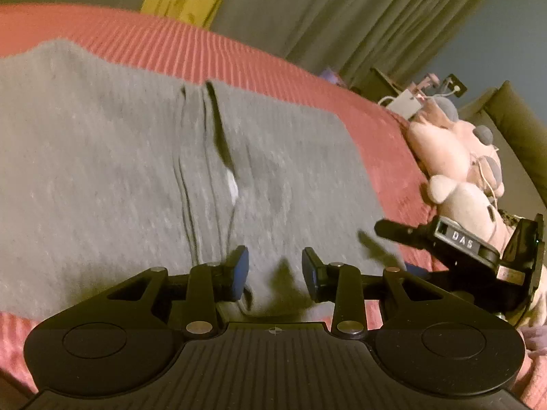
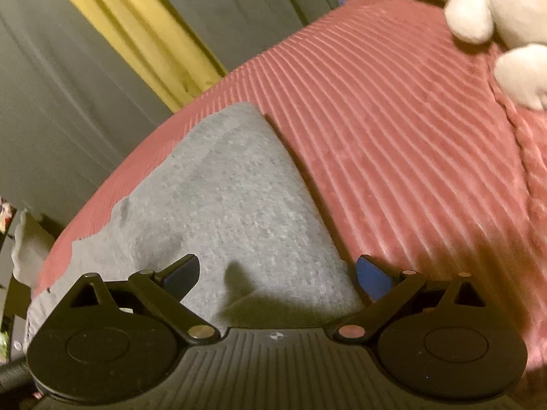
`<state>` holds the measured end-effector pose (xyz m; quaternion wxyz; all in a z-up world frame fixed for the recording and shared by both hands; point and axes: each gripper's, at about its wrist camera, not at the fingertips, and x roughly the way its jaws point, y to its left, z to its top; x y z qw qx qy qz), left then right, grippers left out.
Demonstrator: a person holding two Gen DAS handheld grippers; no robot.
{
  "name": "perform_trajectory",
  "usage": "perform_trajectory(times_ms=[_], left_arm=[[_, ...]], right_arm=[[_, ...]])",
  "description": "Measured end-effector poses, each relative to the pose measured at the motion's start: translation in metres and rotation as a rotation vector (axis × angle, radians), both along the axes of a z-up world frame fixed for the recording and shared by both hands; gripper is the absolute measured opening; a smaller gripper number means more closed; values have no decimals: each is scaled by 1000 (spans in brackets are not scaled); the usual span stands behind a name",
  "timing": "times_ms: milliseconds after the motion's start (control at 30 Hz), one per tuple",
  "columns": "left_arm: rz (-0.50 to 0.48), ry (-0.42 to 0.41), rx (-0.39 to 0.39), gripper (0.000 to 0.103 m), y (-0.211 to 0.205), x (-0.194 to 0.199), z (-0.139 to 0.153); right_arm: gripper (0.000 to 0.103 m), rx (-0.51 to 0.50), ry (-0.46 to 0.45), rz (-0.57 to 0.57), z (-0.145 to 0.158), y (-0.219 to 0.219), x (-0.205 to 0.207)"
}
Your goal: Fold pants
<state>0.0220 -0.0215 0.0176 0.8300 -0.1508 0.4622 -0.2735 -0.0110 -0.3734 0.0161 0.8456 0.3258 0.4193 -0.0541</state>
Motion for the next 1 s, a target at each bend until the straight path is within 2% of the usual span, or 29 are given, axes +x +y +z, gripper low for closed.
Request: perform_trajectory(times_ms=[100, 200, 333, 400, 467, 533, 567, 600, 667, 833, 933, 1000], left_arm=[[13, 69, -59, 34, 5, 5, -5], [56, 99, -68, 36, 14, 8, -6], [75, 94, -8, 38, 12, 9, -10], [72, 104, -10, 38, 10, 10, -14], [69, 111, 19, 35, 6, 12, -15], [72, 106, 26, 34, 3, 13, -14], [82, 103, 33, 20, 3, 14, -14], [95, 94, 51, 12, 3, 14, -15], [104, 84, 50, 11, 4, 11, -15], [111, -28, 67, 10, 6, -8, 4], [130, -48, 39, 10, 10, -17, 14], [132, -70, 53, 10, 11, -24, 18]], right_arm=[[98, 9, -6, -8, 0, -2, -2], [98, 1, -8, 5, 1, 0, -1], [98, -1, -7, 11, 1, 0, 0], [98, 4, -4, 8, 1, -1, 1], [98, 6, -1, 7, 0, -1, 1], [98, 4, 0, 8, 1, -2, 1], [98, 2, 0, 10, 1, -2, 1], [98, -2, 0, 14, 1, -1, 1], [98, -13, 5, 17, 1, 0, 2], [98, -35, 9, 26, 2, 3, 3], [98, -35, 12, 23, 2, 3, 3], [98, -36, 15, 25, 1, 2, 4]])
